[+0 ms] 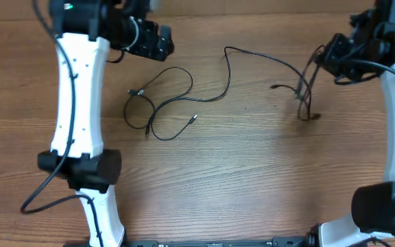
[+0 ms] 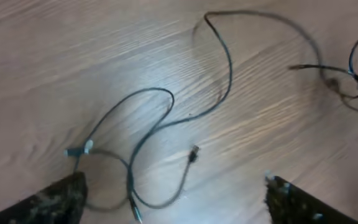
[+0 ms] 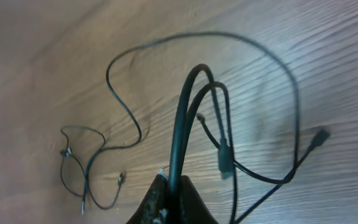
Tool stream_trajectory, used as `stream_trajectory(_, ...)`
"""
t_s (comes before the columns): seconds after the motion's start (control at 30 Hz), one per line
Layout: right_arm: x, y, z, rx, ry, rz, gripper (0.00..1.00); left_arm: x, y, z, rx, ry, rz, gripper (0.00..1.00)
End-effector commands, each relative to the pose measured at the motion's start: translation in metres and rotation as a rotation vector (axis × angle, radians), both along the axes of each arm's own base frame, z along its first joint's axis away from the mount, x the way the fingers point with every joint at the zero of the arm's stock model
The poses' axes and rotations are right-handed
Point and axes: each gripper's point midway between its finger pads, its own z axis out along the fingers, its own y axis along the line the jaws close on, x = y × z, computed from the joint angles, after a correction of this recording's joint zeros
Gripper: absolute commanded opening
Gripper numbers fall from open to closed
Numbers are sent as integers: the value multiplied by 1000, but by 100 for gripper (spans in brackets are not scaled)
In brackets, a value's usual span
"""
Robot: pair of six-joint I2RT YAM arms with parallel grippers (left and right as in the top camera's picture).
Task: Untangle cables
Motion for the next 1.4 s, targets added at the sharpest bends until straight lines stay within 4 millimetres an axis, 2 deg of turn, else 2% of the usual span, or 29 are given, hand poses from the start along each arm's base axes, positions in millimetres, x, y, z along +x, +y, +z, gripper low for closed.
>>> stream_trajectory(0.0, 5, 16, -5, 1, 4, 53, 10, 25, 0, -60, 144, 2, -224, 96)
stream_trajectory(0.07, 5, 16, -7, 1, 12, 56, 13, 33, 1, -85, 176, 18, -294, 97)
stream_trajectory(0.13, 4, 16, -7, 1, 14, 56, 17, 40, 0, -127, 210, 61, -410, 97)
stream_trajectory(0.2, 4, 16, -8, 1, 16, 56, 20, 48, -2, -156, 224, 76, -465, 97)
stream_trajectory(0.23, 3, 16, -8, 1, 22, 56, 28, 59, -3, -177, 231, 75, -479, 97)
stream_trajectory(0.27, 2, 16, -9, 0, 26, 55, 32, 66, -4, -194, 236, 77, -485, 97)
stream_trajectory(0.33, 0, 16, -10, -2, 33, 58, 42, 72, -4, -213, 246, 75, -511, 96)
stream_trajectory(0.53, -4, 16, -12, 1, 54, 57, 54, 74, -5, -250, 242, 114, -544, 82)
stream_trajectory(0.57, -4, 16, -12, 1, 54, 58, 55, 75, -5, -253, 244, 112, -544, 75)
stream_trajectory(0.6, -4, 16, -12, 1, 54, 58, 59, 77, -5, -253, 249, 108, -541, 47)
stream_trajectory(0.63, -4, 16, -12, 1, 53, 58, 66, 78, -5, -253, 254, 109, -530, 10)
stream_trajectory(0.67, -3, 16, -11, 1, 50, 57, 68, 79, -3, -249, 270, 110, -503, 4)
stream_trajectory(0.7, -1, 16, -10, 3, 40, 54, 71, 83, 3, -241, 300, 113, -438, 4)
stream_trajectory(0.73, 2, 18, -8, 10, 22, 59, 74, 89, 13, -229, 344, 108, -343, 4)
stream_trajectory(0.8, 8, 24, -2, 44, -12, 79, 78, 100, 30, -189, 406, 56, -166, 4)
stream_trajectory(0.87, 12, 33, 5, 94, -46, 108, 80, 104, 36, -105, 366, -90, -15, 4)
stream_trajectory(0.93, 14, 39, 9, 122, -62, 126, 81, 98, 37, -34, 306, -221, 79, 4)
stream_trajectory(0.97, 15, 42, 11, 143, -72, 139, 81, 86, 39, 24, 255, -334, 139, 4)
stream_trajectory(1.0, 15, 47, 14, 164, -81, 153, 81, 77, 39, 52, 232, -391, 153, 4)
stream_trajectory(1.03, 15, 51, 16, 178, -87, 168, 81, 57, 36, 99, 182, -488, 150, 4)
stream_trajectory(1.07, 15, 54, 17, 182, -90, 176, 81, 44, 33, 124, 151, -544, 140, 4)
stream_trajectory(1.13, 17, 66, 19, 160, -126, 232, 81, -1, 37, 203, 79, -733, 154, 4)
stream_trajectory(1.2, 19, 76, 20, 146, -145, 265, 83, -33, 45, 248, 52, -851, 182, 4)
stream_trajectory(1.23, 19, 79, 20, 140, -147, 272, 84, -42, 47, 260, 48, -884, 191, 4)
stream_trajectory(1.27, 19, 84, 20, 132, -151, 282, 84, -58, 55, 281, 52, -947, 223, 4)
stream_trajectory(1.3, 19, 89, 21, 132, -154, 293, 85, -69, 65, 297, 64, -996, 269, 4)
stream_trajectory(1.37, 19, 92, 21, 131, -157, 301, 85, -83, 76, 313, 78, -1046, 322, 4)
